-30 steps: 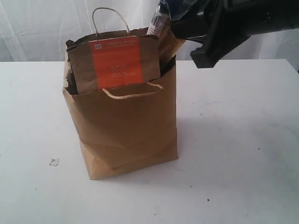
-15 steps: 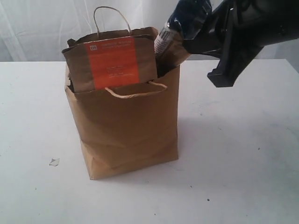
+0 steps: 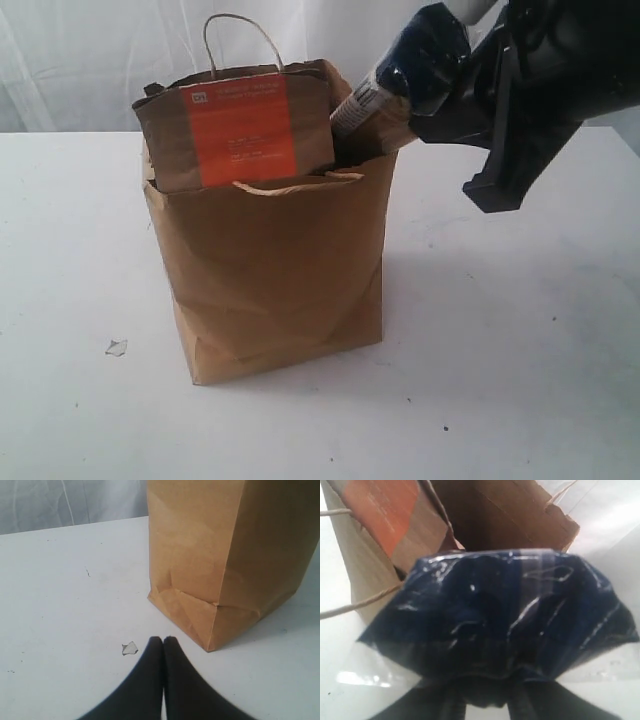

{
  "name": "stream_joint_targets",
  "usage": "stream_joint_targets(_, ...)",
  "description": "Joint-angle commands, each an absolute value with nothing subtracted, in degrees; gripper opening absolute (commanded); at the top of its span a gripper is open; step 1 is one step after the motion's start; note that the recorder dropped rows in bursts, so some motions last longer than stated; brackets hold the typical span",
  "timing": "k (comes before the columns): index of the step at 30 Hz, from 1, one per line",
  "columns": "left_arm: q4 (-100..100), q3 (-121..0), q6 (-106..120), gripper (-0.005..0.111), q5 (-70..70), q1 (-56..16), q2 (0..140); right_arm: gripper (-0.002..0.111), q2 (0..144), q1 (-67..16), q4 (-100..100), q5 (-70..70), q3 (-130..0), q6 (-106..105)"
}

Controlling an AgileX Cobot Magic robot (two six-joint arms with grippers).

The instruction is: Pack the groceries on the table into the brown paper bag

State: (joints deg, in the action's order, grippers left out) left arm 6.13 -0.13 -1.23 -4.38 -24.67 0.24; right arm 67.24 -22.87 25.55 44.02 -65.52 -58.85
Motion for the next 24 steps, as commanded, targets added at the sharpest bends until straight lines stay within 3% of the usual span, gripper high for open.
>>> stream_joint_targets(1, 6.3, 0.0, -1.3, 0.000, -4.4, -24.5, 0.0, 0.000, 67.1, -22.9, 26.3, 42.6, -65.6, -58.2)
stream_joint_targets(12, 6.3, 0.0, -1.3, 0.000, -4.4, -24.5, 0.0, 0.000, 66.6, -23.1, 31.9, 36.7, -68.1, -60.4)
stream_joint_targets(24, 6.3, 0.0, -1.3, 0.000, -4.4, -24.5, 0.0, 0.000, 73.3, -29.7, 31.9, 36.1, -75.7, -60.7)
